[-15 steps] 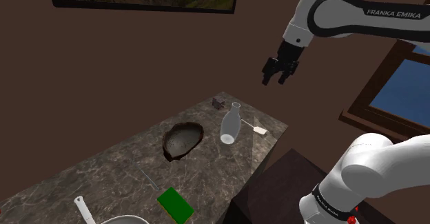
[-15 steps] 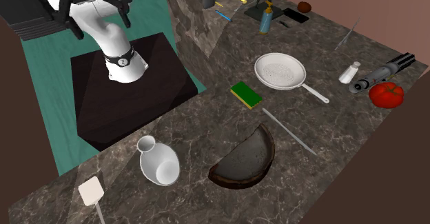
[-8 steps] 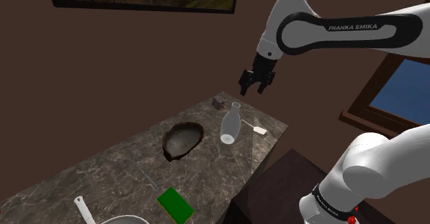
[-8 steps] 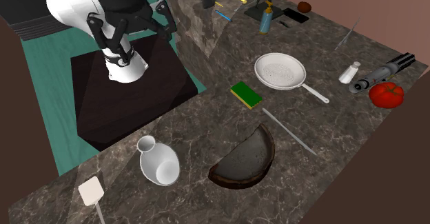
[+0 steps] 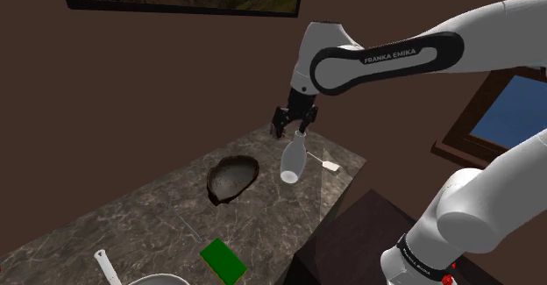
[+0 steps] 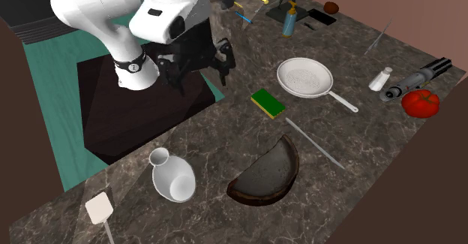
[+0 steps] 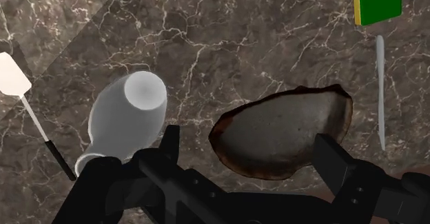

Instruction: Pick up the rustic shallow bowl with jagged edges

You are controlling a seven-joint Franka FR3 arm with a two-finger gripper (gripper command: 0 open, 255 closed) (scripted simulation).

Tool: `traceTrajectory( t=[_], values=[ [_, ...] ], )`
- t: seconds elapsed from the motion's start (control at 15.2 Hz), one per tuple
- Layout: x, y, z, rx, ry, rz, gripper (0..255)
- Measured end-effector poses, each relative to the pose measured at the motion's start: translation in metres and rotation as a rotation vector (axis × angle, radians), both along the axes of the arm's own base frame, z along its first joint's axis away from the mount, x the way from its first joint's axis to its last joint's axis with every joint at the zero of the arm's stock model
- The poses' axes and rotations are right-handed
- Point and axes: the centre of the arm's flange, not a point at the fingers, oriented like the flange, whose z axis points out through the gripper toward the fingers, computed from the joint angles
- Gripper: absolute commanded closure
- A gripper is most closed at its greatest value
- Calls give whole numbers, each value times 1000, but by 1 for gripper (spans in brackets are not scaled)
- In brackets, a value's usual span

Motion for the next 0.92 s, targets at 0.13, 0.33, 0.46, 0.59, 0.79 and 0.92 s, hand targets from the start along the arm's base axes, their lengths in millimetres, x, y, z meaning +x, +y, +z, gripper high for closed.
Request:
traceTrajectory(
  t=[0.13, 0.33, 0.46, 0.59, 0.79, 0.92],
  values=[
    [12, 19, -17, -5, 5, 4, 0],
    [29, 45, -41, -13, 12, 8, 0],
    [42, 65, -56, -18, 17, 11, 0],
    [53, 83, -73, -23, 22, 14, 0],
    [76, 108, -99, -30, 28, 19, 0],
    [86, 124, -116, -35, 33, 21, 0]
  ],
)
